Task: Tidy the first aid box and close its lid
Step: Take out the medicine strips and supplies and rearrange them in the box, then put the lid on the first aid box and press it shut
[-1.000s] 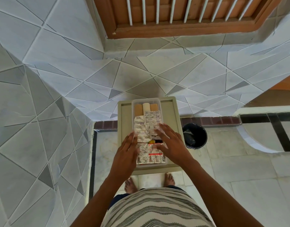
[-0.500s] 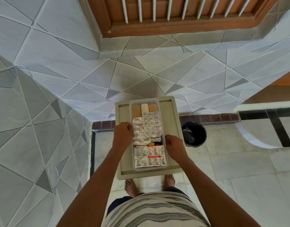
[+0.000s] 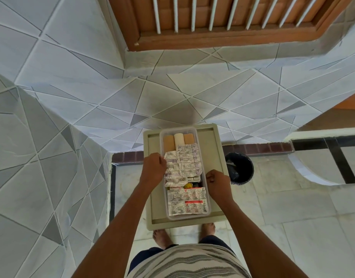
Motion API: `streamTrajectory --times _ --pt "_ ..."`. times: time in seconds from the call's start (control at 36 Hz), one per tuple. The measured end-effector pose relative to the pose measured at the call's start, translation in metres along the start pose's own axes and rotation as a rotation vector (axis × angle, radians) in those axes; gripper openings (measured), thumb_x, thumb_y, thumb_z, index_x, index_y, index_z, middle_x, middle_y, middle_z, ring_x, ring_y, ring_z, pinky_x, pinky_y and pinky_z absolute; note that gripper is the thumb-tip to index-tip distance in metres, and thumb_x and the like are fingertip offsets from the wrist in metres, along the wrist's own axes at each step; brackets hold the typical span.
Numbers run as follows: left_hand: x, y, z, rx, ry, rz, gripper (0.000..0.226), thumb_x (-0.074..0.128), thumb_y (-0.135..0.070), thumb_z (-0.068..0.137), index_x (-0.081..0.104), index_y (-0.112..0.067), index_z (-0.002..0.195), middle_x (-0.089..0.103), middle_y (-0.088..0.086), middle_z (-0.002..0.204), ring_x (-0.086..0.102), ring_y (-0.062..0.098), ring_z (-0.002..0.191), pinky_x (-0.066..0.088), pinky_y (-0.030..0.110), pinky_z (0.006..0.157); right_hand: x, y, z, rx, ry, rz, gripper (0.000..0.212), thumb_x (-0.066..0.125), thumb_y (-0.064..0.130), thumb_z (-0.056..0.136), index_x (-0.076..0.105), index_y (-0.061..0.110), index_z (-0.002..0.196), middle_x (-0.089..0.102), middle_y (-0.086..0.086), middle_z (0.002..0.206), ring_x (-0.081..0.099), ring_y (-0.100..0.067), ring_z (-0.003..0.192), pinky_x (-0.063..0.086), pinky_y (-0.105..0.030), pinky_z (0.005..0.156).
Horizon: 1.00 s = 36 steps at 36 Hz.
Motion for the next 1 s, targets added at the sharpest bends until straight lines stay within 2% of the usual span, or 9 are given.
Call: streamTrajectory --times 0.08,0.17,0.22,0.33,0.44,0.61,0.81,0.92,1.0 --pt "-0.005 0.002 -0.002 -0.001 -0.030 0.012 0.028 0.052 -0.012 0.098 0.059 -0.004 0.072 0.060 0.007 0.065 0.052 0.013 0.056 0.031 0.021 0.047 0.001 0.004 -0.002 0.010 -0.010 -0.021 0.007 0.067 0.012 0.083 0.073 0.011 0.087 0.074 -0.004 0.076 0.070 -0.022 0.072 0.056 -0.030 0.064" --pt "-0.014 0.004 -0.004 0.001 -0.051 0.026 0.029 0.050 -0.012 0.098 0.056 -0.007 0.071 0.057 0.004 0.064 0.048 0.006 0.054 0.029 0.018 0.047 0.006 0.012 -0.009 0.038 -0.006 -0.052 0.009 0.058 0.009 0.088 0.068 0.009 0.087 0.068 -0.004 0.078 0.063 -0.024 0.071 0.041 -0.029 0.056" --pt "-0.020 0.005 -0.002 0.011 -0.063 0.044 0.030 0.050 -0.012 0.099 0.056 -0.007 0.070 0.054 0.003 0.063 0.046 0.005 0.053 0.030 0.020 0.048 0.009 0.018 -0.014 0.052 -0.022 -0.071 0.011 0.058 0.016 0.093 0.065 0.008 0.090 0.067 -0.008 0.086 0.059 -0.024 0.074 0.040 -0.029 0.061" --pt "-0.032 0.005 0.001 0.025 -0.065 0.092 0.030 0.049 -0.011 0.098 0.056 -0.007 0.069 0.048 -0.003 0.057 0.045 0.002 0.051 0.032 0.021 0.049 0.017 0.024 -0.021 0.076 -0.023 -0.109 0.022 0.066 0.030 0.089 0.061 0.011 0.099 0.057 -0.007 0.102 0.059 -0.026 0.088 0.053 -0.039 0.075" --pt "-0.040 0.018 0.001 0.008 -0.057 0.113 0.031 0.049 -0.015 0.100 0.055 -0.007 0.071 0.046 -0.005 0.059 0.048 0.010 0.055 0.031 0.018 0.049 0.025 0.031 -0.026 0.099 0.002 -0.254 0.025 0.068 0.040 0.086 0.061 0.017 0.093 0.050 -0.004 0.106 0.053 -0.026 0.098 0.050 -0.043 0.085" --pt "-0.051 0.033 -0.005 -0.009 -0.083 0.118 0.038 0.052 -0.017 0.099 0.053 -0.009 0.063 0.044 -0.006 0.051 0.041 0.001 0.046 0.029 0.018 0.048 0.037 0.040 -0.031 0.207 -0.036 -0.244 0.023 0.064 0.036 0.093 0.056 0.015 0.098 0.045 -0.008 0.116 0.046 -0.030 0.109 0.043 -0.047 0.091" --pt "-0.061 0.045 -0.005 -0.023 -0.063 0.078 0.034 0.054 -0.019 0.099 0.054 -0.008 0.066 0.048 -0.005 0.054 0.045 0.006 0.049 0.028 0.014 0.049 0.043 0.045 -0.038 0.236 -0.083 -0.221 0.026 0.055 0.031 0.099 0.051 0.010 0.114 0.040 -0.013 0.125 0.043 -0.034 0.116 0.040 -0.049 0.097" --pt "-0.061 0.050 -0.001 -0.049 -0.040 0.072 0.034 0.055 -0.023 0.100 0.062 -0.005 0.071 0.061 0.005 0.065 0.053 0.007 0.052 0.044 0.020 0.052 0.035 0.046 -0.039 0.238 -0.117 -0.131 0.020 0.053 0.024 0.100 0.048 0.009 0.113 0.049 -0.015 0.117 0.050 -0.033 0.108 0.045 -0.047 0.090" --pt "-0.065 0.050 -0.001 -0.058 -0.033 0.083 0.034 0.055 -0.024 0.099 0.066 -0.003 0.075 0.066 0.009 0.069 0.056 0.007 0.053 0.049 0.020 0.055 0.026 0.051 -0.039 0.255 -0.123 0.038 0.010 0.052 0.015 0.101 0.043 0.012 0.105 0.059 -0.014 0.098 0.060 -0.028 0.086 0.054 -0.045 0.073"
Point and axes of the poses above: each hand's wrist, its own z-axis towards the middle knuckle, its own x-axis out of the palm, y = z × x, the point moved 2 cm from there along z, towards the middle knuckle
